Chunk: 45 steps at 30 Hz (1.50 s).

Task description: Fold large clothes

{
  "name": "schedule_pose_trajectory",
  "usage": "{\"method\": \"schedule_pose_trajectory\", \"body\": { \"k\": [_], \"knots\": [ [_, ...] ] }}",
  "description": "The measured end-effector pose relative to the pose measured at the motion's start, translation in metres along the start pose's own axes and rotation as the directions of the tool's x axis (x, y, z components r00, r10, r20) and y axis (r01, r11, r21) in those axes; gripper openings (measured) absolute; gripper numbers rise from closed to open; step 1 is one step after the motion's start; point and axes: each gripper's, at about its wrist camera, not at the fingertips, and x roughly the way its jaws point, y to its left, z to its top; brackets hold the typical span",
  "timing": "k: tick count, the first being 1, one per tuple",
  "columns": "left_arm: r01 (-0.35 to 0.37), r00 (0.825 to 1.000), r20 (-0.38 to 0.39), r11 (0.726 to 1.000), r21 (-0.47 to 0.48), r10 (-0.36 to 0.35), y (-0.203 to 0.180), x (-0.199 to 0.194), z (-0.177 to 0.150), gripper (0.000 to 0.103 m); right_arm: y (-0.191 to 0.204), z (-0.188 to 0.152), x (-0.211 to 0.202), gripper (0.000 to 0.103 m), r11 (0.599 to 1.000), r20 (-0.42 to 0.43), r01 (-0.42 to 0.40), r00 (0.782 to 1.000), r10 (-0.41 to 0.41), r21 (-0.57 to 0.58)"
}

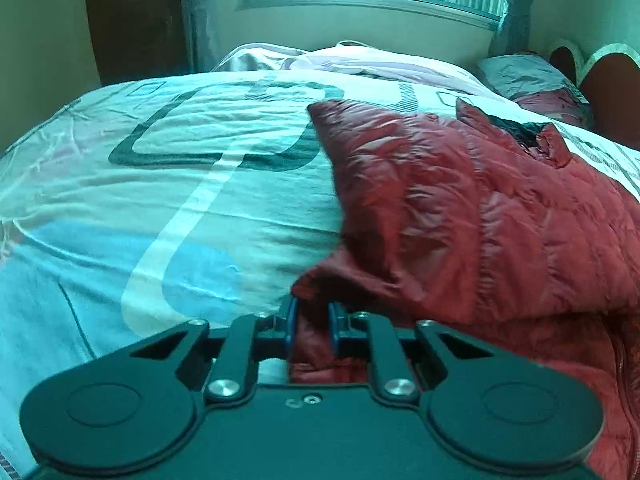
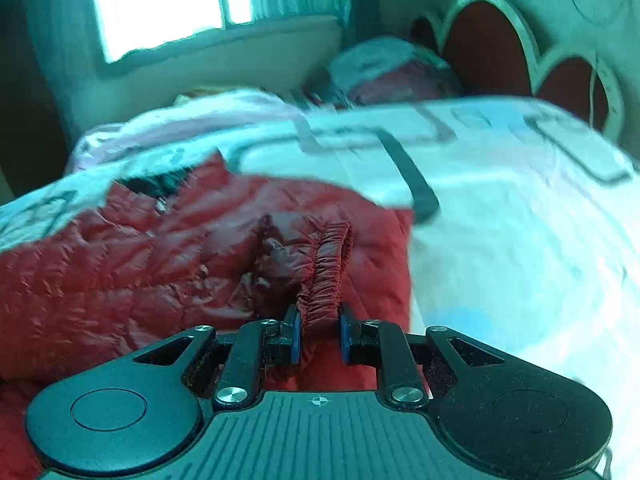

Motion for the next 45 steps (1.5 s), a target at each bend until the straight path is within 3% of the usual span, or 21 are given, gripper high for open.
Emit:
{"method": "schedule_pose_trajectory", "body": {
  "k": [3, 7, 9, 10, 11, 14, 20, 28, 29, 31, 33, 35, 36, 38, 40, 42, 44, 45],
  "knots": [
    [0.008, 1.0, -0.013, 1.0, -0.01, -0.008, 0.004, 0.001, 0.002, 0.014, -0.003, -0.004, 0.006, 0.018, 1.0, -0.035, -0.003, 0.999, 0.003, -0.005],
    [0.009, 0.999, -0.032, 0.999, -0.035, -0.01, 0.009, -0.004, 0.008, 0.014, -0.004, 0.0, -0.007, 0.019, 0.999, 0.011, 0.032, 0.999, -0.032, -0.008],
    [0.017, 0.999, -0.032, 0.999, -0.05, -0.018, 0.013, -0.011, 0.01, 0.015, -0.003, 0.003, -0.018, 0.04, 0.998, 0.064, 0.065, 0.996, -0.064, -0.023],
    [0.019, 0.999, -0.028, 0.999, -0.051, -0.021, 0.014, -0.014, 0.011, 0.016, -0.001, 0.005, -0.025, 0.063, 0.996, 0.1, 0.08, 0.992, -0.076, -0.036],
    [0.022, 0.999, -0.022, 0.999, -0.05, -0.023, 0.015, -0.018, 0.012, 0.016, 0.0, 0.007, -0.03, 0.068, 0.995, 0.134, 0.082, 0.988, -0.075, -0.052],
    [0.034, 0.999, 0.0, 0.998, -0.056, -0.034, 0.019, -0.031, 0.016, 0.016, 0.005, 0.015, -0.034, 0.068, 0.995, 0.152, 0.056, 0.988, -0.043, -0.08],
    [0.064, 0.997, 0.057, 0.996, -0.06, -0.061, 0.019, -0.053, 0.027, 0.016, 0.003, 0.023, -0.012, 0.068, 0.998, 0.099, 0.025, 0.995, -0.019, -0.055],
    [0.083, 0.994, 0.064, 0.996, 0.022, -0.085, -0.008, -0.024, 0.052, 0.016, 0.001, 0.033, 0.025, 0.068, 1.0, 0.022, 0.012, 1.0, -0.011, -0.029],
    [0.087, 0.994, 0.064, 0.996, 0.033, -0.089, -0.012, -0.019, 0.055, 0.017, 0.001, 0.032, 0.029, 0.062, 0.999, 0.014, 0.018, 1.0, -0.018, -0.032],
    [0.087, 0.993, 0.07, 0.994, 0.06, -0.091, -0.02, -0.008, 0.06, 0.017, -0.001, 0.031, 0.037, 0.032, 1.0, -0.035, -0.013, 0.999, 0.013, -0.013],
    [0.083, 0.994, 0.066, 0.994, 0.077, -0.088, -0.026, 0.005, 0.064, 0.017, -0.001, 0.027, 0.036, 0.032, 1.0, -0.029, -0.012, 1.0, 0.012, -0.022],
    [0.084, 0.994, 0.06, 0.993, 0.08, -0.089, -0.03, 0.016, 0.067, 0.017, 0.0, 0.023, 0.03, 0.02, 0.999, -0.006, -0.004, 1.0, 0.003, -0.046],
    [0.09, 0.994, 0.056, 0.993, 0.081, -0.095, -0.032, 0.021, 0.068, 0.017, -0.001, 0.021, 0.025, 0.02, 0.999, 0.022, 0.019, 1.0, -0.018, -0.048],
    [0.109, 0.992, 0.051, 0.99, 0.088, -0.114, -0.037, 0.028, 0.069, 0.017, -0.005, 0.019, 0.022, 0.02, 0.996, 0.059, 0.082, 0.995, -0.079, -0.044],
    [0.094, 0.994, 0.038, 0.989, 0.114, -0.099, -0.043, 0.034, 0.068, 0.016, -0.006, 0.016, 0.034, 0.02, 0.995, 0.0, 0.074, 0.997, -0.074, -0.067],
    [0.086, 0.996, 0.022, 0.99, 0.116, -0.089, -0.044, 0.041, 0.067, 0.016, -0.004, 0.018, 0.032, 0.022, 0.993, 0.007, 0.076, 0.997, -0.076, -0.094],
    [0.081, 0.996, 0.018, 0.991, 0.107, -0.083, -0.04, 0.041, 0.068, 0.016, -0.007, 0.023, 0.02, 0.058, 0.99, 0.068, 0.122, 0.991, -0.117, -0.072],
    [0.085, 0.996, 0.028, 0.991, 0.099, -0.088, -0.038, 0.036, 0.07, 0.016, -0.01, 0.026, 0.012, 0.06, 0.989, 0.114, 0.139, 0.985, -0.132, -0.058]
  ]
}}
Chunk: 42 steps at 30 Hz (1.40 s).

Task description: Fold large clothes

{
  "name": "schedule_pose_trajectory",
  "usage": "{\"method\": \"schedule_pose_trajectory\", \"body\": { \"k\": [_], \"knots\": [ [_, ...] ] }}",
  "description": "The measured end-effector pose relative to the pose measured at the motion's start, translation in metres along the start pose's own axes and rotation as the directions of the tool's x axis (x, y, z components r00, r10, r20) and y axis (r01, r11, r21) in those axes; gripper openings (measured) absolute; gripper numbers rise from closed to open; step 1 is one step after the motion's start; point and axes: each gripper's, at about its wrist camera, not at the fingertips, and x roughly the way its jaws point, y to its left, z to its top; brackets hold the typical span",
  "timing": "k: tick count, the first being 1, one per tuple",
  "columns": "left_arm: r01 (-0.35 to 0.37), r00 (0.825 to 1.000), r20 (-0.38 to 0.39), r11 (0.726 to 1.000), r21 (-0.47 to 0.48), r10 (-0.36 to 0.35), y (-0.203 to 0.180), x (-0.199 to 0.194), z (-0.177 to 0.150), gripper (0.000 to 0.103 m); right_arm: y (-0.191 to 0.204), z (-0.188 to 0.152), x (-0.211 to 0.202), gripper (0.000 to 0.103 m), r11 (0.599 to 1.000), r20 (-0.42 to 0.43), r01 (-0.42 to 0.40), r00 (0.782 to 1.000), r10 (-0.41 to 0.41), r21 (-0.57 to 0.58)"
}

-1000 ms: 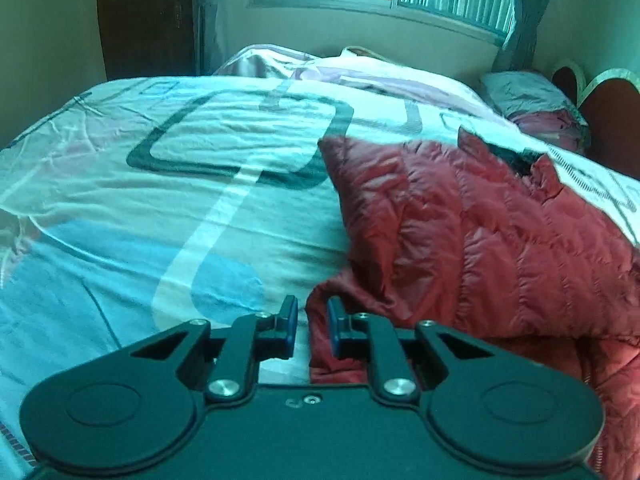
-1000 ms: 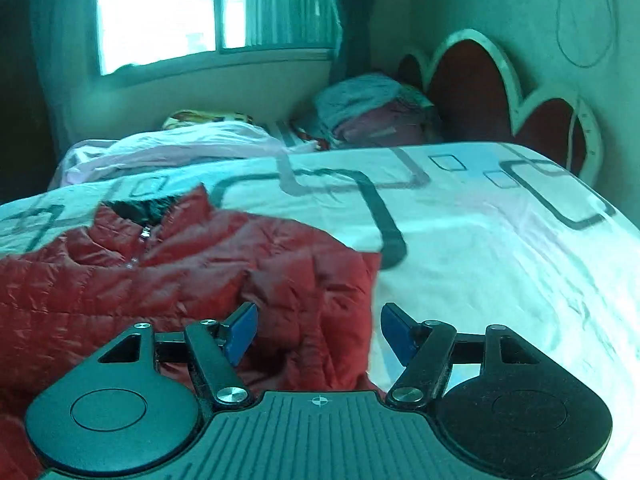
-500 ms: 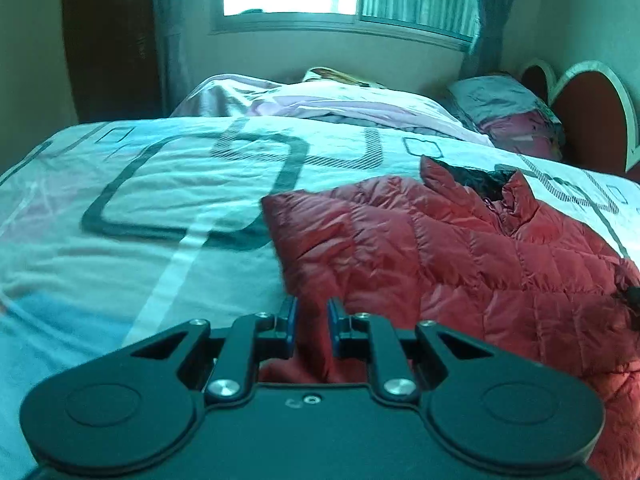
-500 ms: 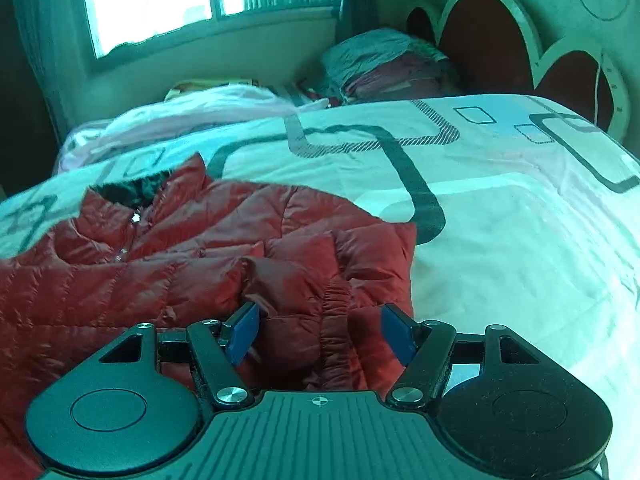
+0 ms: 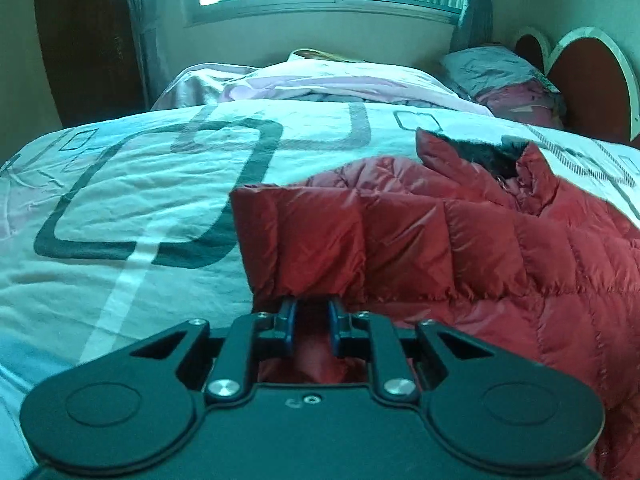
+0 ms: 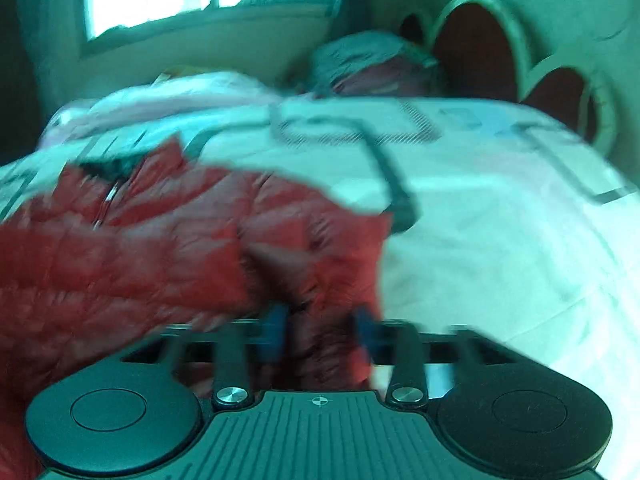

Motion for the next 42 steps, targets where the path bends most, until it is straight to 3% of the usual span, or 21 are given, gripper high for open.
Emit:
{"method": "schedule_pose_trajectory", "body": {
  "k": [2, 5, 11, 15, 20, 23, 31, 38, 42],
  "knots": [
    [0.018, 0.999, 0.048, 1.0, 0.007, -0.018, -0.002, -0.012, 0.005, 0.022, -0.004, 0.008, -0.011, 0.06, 1.0, 0.055, -0.001, 0.998, -0.001, 0.021],
    [0.038, 0.997, 0.069, 0.999, 0.023, -0.04, -0.01, -0.011, 0.014, 0.023, 0.0, 0.02, -0.016, 0.059, 0.996, 0.09, -0.071, 0.994, 0.067, 0.048],
    [-0.015, 0.999, 0.034, 1.0, -0.007, 0.016, -0.01, 0.028, 0.024, 0.024, 0.038, 0.014, 0.022, 0.059, 0.994, 0.002, -0.1, 0.995, 0.1, -0.049],
    [-0.034, 0.999, 0.034, 0.999, 0.003, 0.034, -0.006, 0.044, 0.018, 0.025, 0.042, -0.008, 0.056, 0.059, 0.993, -0.058, -0.043, 0.998, 0.036, -0.114],
    [-0.035, 0.998, 0.046, 0.999, 0.016, 0.035, -0.005, 0.048, 0.014, 0.025, 0.037, -0.015, 0.066, 0.059, 0.992, -0.061, -0.051, 0.997, 0.044, -0.119],
    [-0.036, 0.999, 0.015, 0.999, -0.021, 0.037, -0.001, 0.042, 0.021, 0.024, 0.035, -0.005, 0.058, 0.059, 0.993, -0.08, -0.048, 0.996, 0.04, -0.103],
    [-0.014, 1.0, 0.018, 0.999, -0.029, 0.014, -0.005, 0.008, 0.022, 0.026, 0.036, 0.004, 0.01, 0.059, 0.99, 0.011, -0.107, 0.994, 0.109, -0.087],
    [0.028, 1.0, -0.012, 0.999, -0.041, -0.028, -0.018, -0.014, 0.003, 0.028, 0.036, -0.008, 0.003, 0.059, 0.99, -0.019, -0.115, 0.993, 0.114, -0.088],
    [0.009, 0.999, -0.036, 1.0, -0.02, -0.01, -0.023, -0.009, -0.012, 0.028, 0.034, -0.02, 0.009, 0.059, 0.99, -0.05, -0.099, 0.994, 0.094, -0.096]
  ]
}}
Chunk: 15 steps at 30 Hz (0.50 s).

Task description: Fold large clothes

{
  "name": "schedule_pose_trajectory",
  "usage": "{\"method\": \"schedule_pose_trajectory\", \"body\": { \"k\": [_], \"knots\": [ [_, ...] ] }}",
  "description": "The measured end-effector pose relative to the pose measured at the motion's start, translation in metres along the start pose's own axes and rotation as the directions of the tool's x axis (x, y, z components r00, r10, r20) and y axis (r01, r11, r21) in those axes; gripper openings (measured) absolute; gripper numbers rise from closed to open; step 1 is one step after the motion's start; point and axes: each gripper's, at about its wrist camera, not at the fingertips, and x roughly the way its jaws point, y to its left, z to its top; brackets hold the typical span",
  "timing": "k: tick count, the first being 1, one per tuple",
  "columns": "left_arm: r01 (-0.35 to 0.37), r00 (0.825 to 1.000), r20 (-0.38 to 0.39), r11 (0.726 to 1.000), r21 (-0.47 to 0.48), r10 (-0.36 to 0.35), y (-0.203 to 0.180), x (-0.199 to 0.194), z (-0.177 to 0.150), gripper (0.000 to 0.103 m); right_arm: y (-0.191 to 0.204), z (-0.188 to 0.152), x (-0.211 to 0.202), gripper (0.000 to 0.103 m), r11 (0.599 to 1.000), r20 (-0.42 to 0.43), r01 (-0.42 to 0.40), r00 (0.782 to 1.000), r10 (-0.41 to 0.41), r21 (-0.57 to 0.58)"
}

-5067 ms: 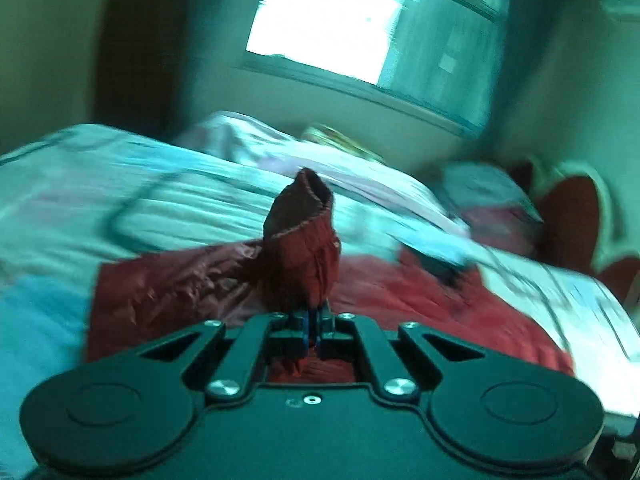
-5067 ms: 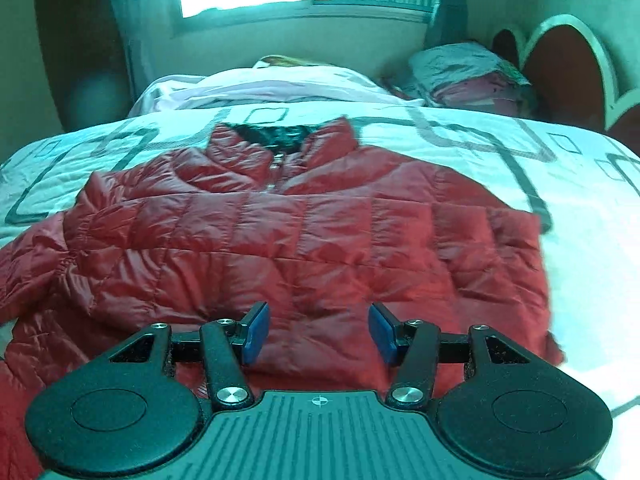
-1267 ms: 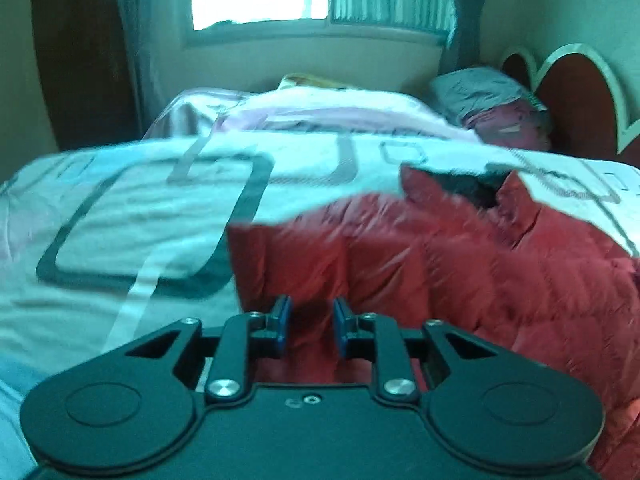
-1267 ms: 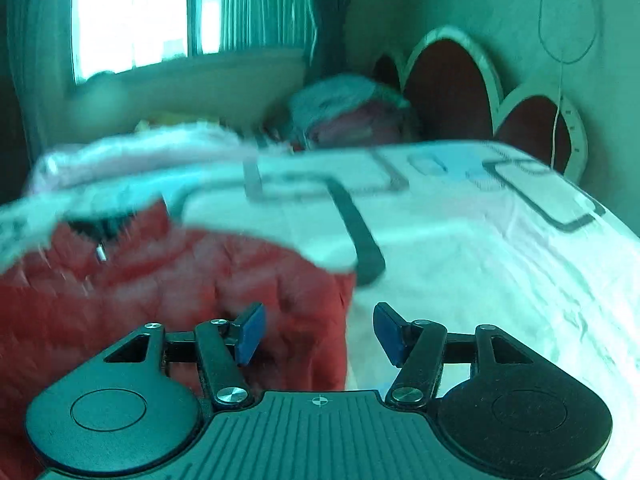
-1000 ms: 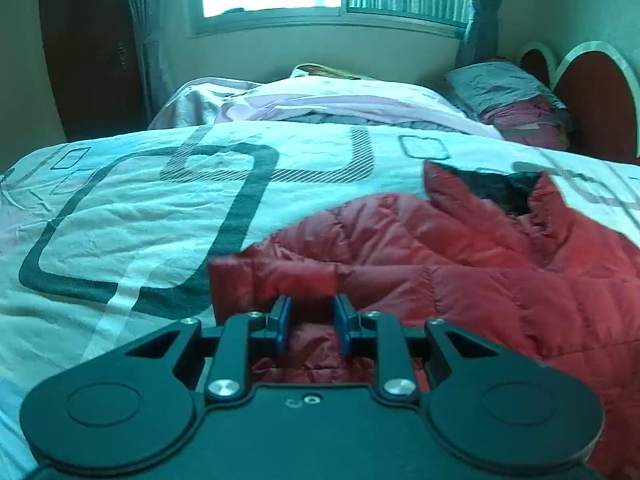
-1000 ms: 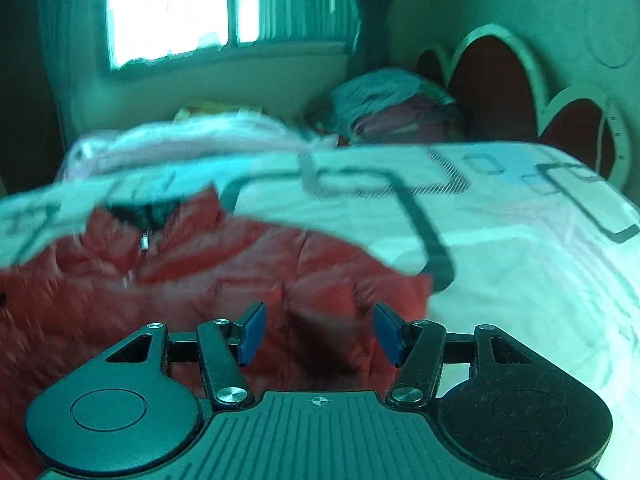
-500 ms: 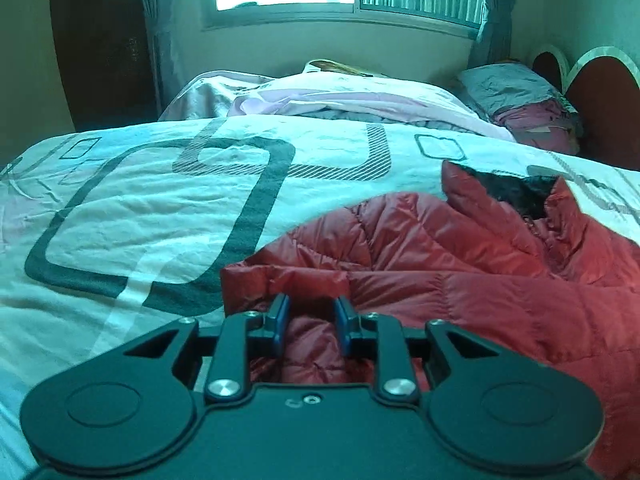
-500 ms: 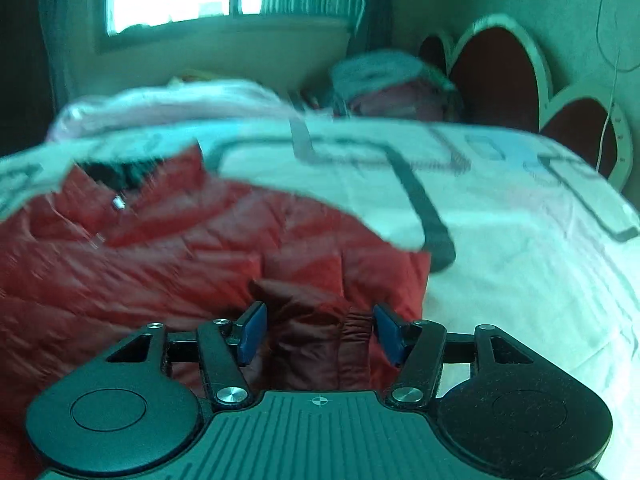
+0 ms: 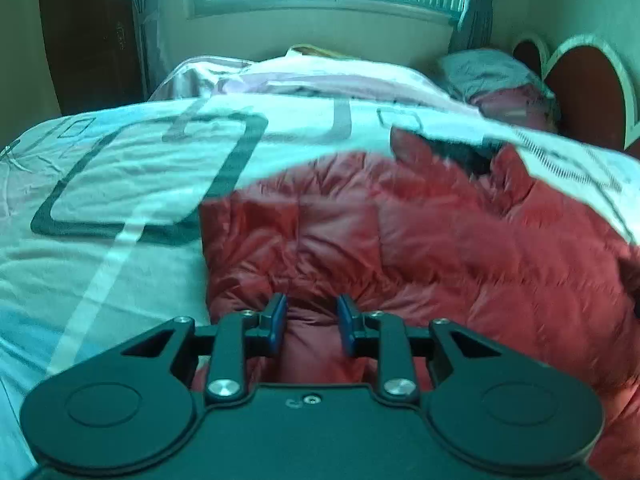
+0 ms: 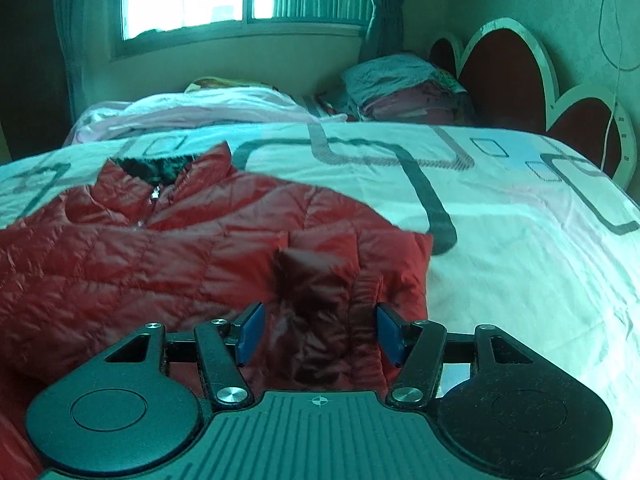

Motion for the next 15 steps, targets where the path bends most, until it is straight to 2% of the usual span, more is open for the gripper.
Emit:
{"method": "schedule_pose_trajectory", "body": {
  "k": [2, 4, 8, 13, 15],
  "knots": [
    [-0.017, 1.0, -0.006, 1.0, 0.017, 0.017, -0.001, 0.007, -0.005, 0.031, -0.003, -0.008, 0.01, 0.059, 1.0, -0.037, 0.017, 0.999, -0.017, -0.003],
    [-0.023, 1.0, -0.006, 0.999, 0.032, 0.023, -0.002, 0.012, -0.006, 0.031, -0.01, -0.013, 0.022, 0.059, 1.0, -0.065, 0.001, 0.998, 0.0, 0.017],
    [-0.036, 0.999, -0.009, 0.998, 0.048, 0.037, -0.005, 0.016, -0.006, 0.031, -0.008, -0.012, 0.032, 0.064, 1.0, -0.068, 0.019, 0.997, -0.019, 0.003],
    [-0.063, 0.998, -0.012, 0.994, 0.087, 0.064, -0.009, 0.011, -0.005, 0.03, -0.014, 0.002, 0.033, 0.064, 1.0, -0.134, -0.007, 0.991, 0.007, -0.001],
    [-0.082, 0.997, -0.002, 0.992, 0.099, 0.083, -0.012, 0.0, -0.004, 0.029, -0.017, 0.008, 0.022, 0.064, 1.0, -0.119, -0.018, 0.993, 0.018, 0.004]
  ]
}}
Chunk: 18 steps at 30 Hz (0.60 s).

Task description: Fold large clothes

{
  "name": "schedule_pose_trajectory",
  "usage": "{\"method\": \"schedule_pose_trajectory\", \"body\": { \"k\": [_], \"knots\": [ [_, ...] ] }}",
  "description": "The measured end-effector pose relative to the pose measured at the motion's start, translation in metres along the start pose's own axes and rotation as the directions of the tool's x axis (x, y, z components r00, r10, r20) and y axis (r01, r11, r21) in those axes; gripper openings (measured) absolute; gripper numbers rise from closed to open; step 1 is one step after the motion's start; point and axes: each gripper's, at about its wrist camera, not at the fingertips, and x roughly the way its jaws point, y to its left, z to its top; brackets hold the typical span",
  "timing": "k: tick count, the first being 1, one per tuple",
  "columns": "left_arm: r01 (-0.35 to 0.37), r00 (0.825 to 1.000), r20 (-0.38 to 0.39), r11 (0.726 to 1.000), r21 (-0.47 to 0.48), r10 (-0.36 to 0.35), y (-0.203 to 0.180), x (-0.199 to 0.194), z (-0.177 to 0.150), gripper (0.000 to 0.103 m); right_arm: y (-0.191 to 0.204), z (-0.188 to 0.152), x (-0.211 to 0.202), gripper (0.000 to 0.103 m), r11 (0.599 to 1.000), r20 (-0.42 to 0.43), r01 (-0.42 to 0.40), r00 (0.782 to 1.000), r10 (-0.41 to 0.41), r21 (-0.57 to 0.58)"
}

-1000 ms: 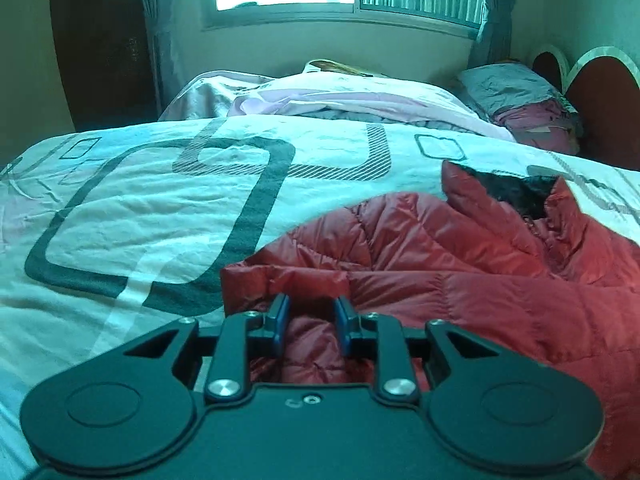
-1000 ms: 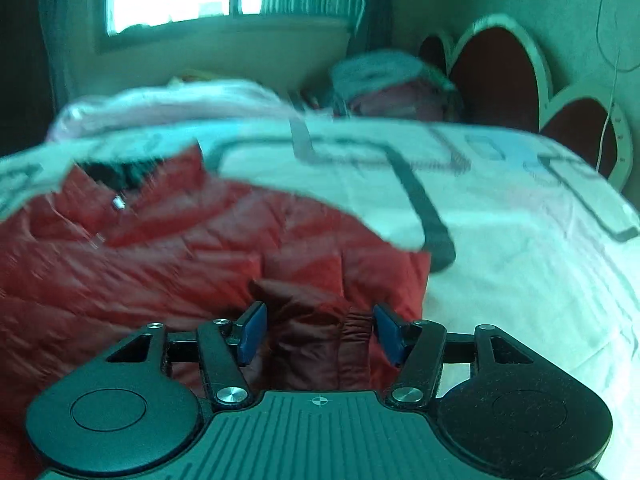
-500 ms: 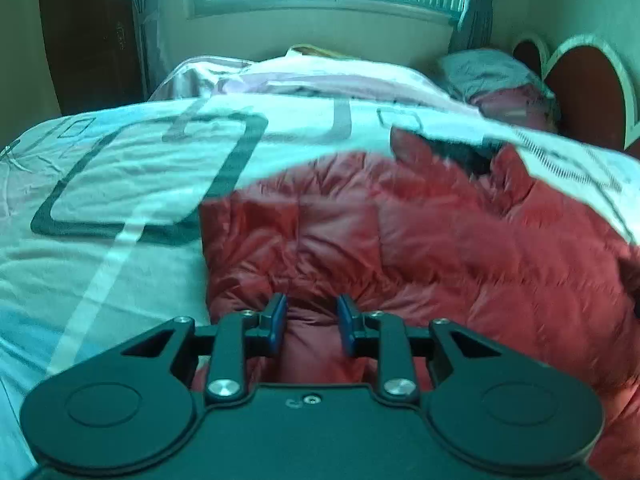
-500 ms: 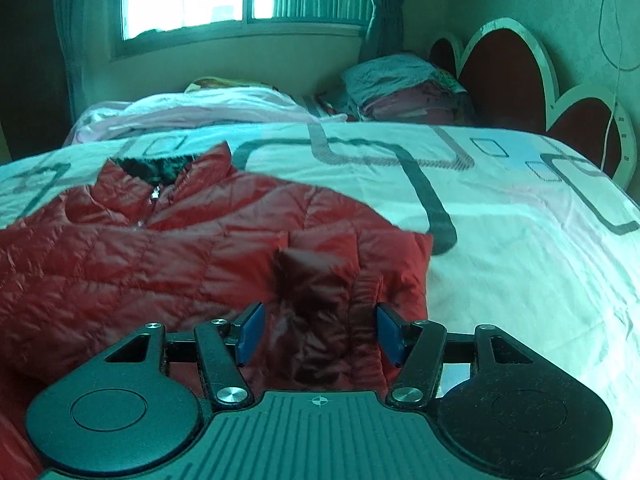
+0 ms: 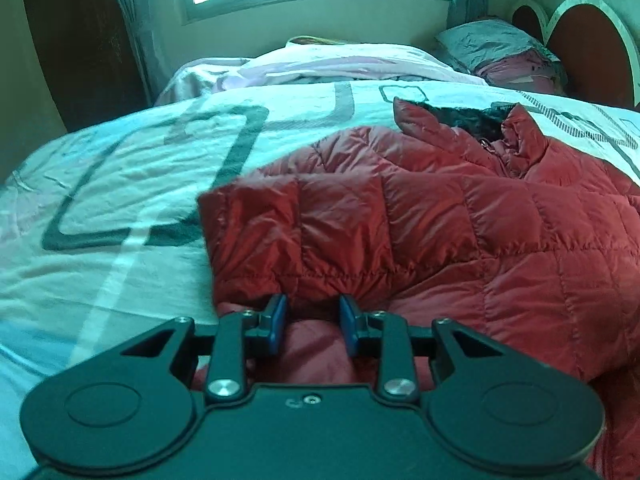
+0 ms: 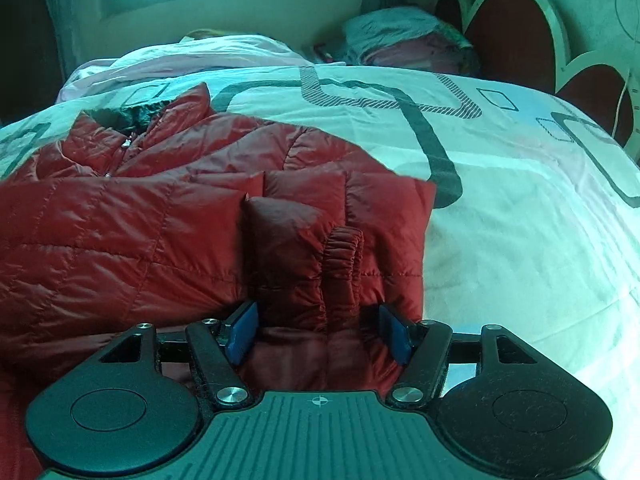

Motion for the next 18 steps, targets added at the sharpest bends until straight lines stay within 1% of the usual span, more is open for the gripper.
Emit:
{"method": "schedule_pose_trajectory", "body": {
  "k": [1, 3, 8, 10, 13, 18],
  "knots": [
    [-0.003, 1.0, 0.013, 1.0, -0.003, 0.003, 0.0, -0.008, -0.001, 0.028, -0.001, -0.002, -0.01, 0.064, 1.0, 0.024, -0.009, 1.0, 0.009, 0.0],
    [0.013, 0.999, 0.035, 1.0, -0.022, -0.012, -0.001, -0.027, -0.004, 0.028, -0.002, -0.007, -0.028, 0.064, 0.999, 0.056, -0.039, 0.998, 0.039, -0.01],
    [0.042, 0.997, 0.065, 0.999, -0.031, -0.04, -0.011, -0.068, -0.024, 0.03, 0.003, -0.033, -0.063, 0.065, 0.992, 0.092, -0.109, 0.989, 0.116, -0.069],
    [0.054, 0.997, 0.058, 0.998, -0.035, -0.052, -0.017, -0.079, -0.035, 0.03, 0.005, -0.043, -0.073, 0.065, 0.987, 0.091, -0.141, 0.985, 0.148, -0.083],
    [0.052, 0.998, 0.032, 0.998, -0.043, -0.051, -0.028, -0.091, -0.056, 0.03, 0.009, -0.059, -0.081, 0.065, 0.977, 0.078, -0.184, 0.978, 0.192, -0.106],
    [0.022, 1.0, -0.019, 0.998, -0.053, -0.023, -0.038, -0.101, -0.085, 0.03, 0.01, -0.083, -0.092, 0.065, 0.967, 0.044, -0.226, 0.972, 0.232, -0.118]
  ]
}}
